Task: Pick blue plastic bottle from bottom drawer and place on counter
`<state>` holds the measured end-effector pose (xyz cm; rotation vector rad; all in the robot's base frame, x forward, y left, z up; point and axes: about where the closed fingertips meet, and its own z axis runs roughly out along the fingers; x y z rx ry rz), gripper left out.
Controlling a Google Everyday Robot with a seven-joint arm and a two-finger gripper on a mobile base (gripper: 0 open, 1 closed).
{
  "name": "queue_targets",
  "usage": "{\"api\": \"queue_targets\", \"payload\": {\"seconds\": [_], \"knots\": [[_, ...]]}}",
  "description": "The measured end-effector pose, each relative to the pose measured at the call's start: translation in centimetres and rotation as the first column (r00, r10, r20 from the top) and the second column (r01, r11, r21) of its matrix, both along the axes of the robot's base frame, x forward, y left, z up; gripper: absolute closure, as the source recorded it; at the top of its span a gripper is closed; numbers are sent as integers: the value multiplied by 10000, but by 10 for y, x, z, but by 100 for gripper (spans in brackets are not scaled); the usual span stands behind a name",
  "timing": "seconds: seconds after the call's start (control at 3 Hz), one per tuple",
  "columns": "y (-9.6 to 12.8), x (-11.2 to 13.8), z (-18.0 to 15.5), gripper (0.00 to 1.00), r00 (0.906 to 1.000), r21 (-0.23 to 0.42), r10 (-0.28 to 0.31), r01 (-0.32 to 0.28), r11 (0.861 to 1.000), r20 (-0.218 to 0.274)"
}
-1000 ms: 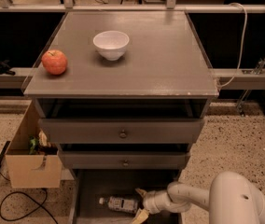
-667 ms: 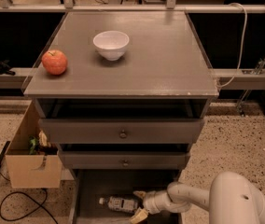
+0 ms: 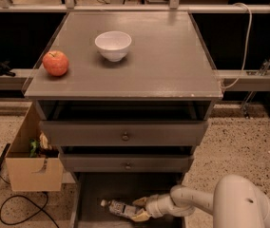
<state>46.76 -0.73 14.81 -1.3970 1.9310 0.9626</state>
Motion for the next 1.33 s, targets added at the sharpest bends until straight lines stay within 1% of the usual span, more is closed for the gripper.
{"api": "queue_targets", "payload": {"seconds": [0.33, 0.67, 1.0, 1.33], "knots": [[0, 0, 0, 94, 10000, 0, 0, 0, 10000, 0], [0, 0, 0, 100, 10000, 1, 1, -1, 10000, -1], [0, 0, 0, 100, 10000, 1, 1, -1, 10000, -1], [-3, -8, 28, 100, 9989, 72, 206, -209, 9998, 424]]}}
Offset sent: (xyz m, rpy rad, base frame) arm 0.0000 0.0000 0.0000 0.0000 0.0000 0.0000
